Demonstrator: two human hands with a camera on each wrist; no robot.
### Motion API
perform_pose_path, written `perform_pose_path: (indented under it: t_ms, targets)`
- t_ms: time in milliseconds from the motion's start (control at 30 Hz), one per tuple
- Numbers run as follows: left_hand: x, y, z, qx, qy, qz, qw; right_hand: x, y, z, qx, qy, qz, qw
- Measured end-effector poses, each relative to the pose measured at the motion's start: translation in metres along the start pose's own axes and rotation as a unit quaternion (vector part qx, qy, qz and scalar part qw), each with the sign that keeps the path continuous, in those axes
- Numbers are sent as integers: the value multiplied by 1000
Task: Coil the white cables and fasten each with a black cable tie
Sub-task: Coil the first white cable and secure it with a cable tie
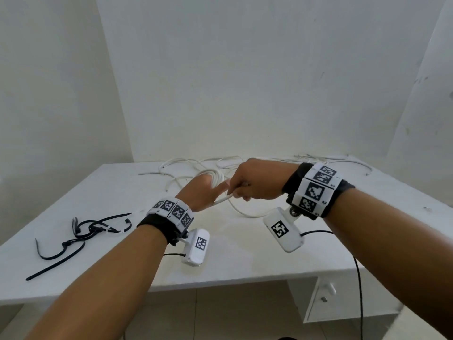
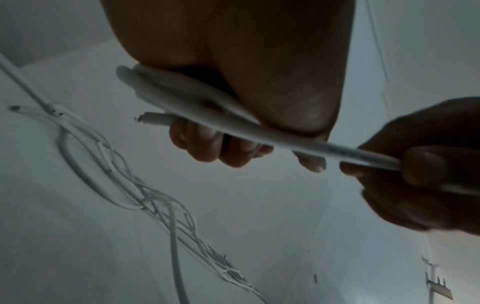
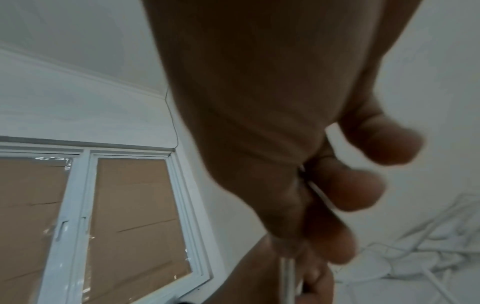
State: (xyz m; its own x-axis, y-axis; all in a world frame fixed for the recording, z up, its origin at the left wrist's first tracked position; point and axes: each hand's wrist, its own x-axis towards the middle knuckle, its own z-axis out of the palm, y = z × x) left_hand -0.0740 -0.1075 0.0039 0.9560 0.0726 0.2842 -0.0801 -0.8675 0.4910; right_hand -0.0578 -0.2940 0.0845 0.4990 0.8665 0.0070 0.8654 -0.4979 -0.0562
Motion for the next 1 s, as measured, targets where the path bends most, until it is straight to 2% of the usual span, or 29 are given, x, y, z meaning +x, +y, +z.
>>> perform_pose_path:
  t_ms: [67, 133, 300, 400, 500, 567, 633, 700, 867, 933, 1000]
  targets:
    - [-2, 0, 0, -21, -65, 1, 998, 0, 8, -3, 73, 34, -14, 997]
    - [-4, 2, -3, -107, -129, -2, 986, 0, 19, -4, 154, 86, -20, 984]
    - [-16, 16, -11, -258, -189, 34, 947, 0, 38, 0, 279, 206, -28, 938]
    - [-18, 18, -11, -354, -207, 72, 909, 5, 41, 9, 347, 262, -35, 900]
    - [-21, 21, -12, -465, -237, 74, 850, 13, 40, 25, 396, 310, -54, 863]
    - [-23, 23, -12, -520, -262, 76, 810, 17, 35, 38, 445, 348, -74, 822]
    - [-24, 21, -11, -546, -285, 81, 784, 20, 28, 49, 476, 387, -82, 786]
    - [-27, 19, -10, -571, -308, 83, 756, 21, 23, 59, 461, 415, -77, 780]
    - [-31, 14, -13, -651, -372, 70, 659, 18, 9, 78, 394, 449, -65, 799]
    - [-31, 12, -16, -659, -385, 84, 640, 18, 3, 81, 368, 445, -80, 812]
    - [-30, 10, -17, -658, -393, 102, 634, 19, 1, 81, 373, 431, -91, 817]
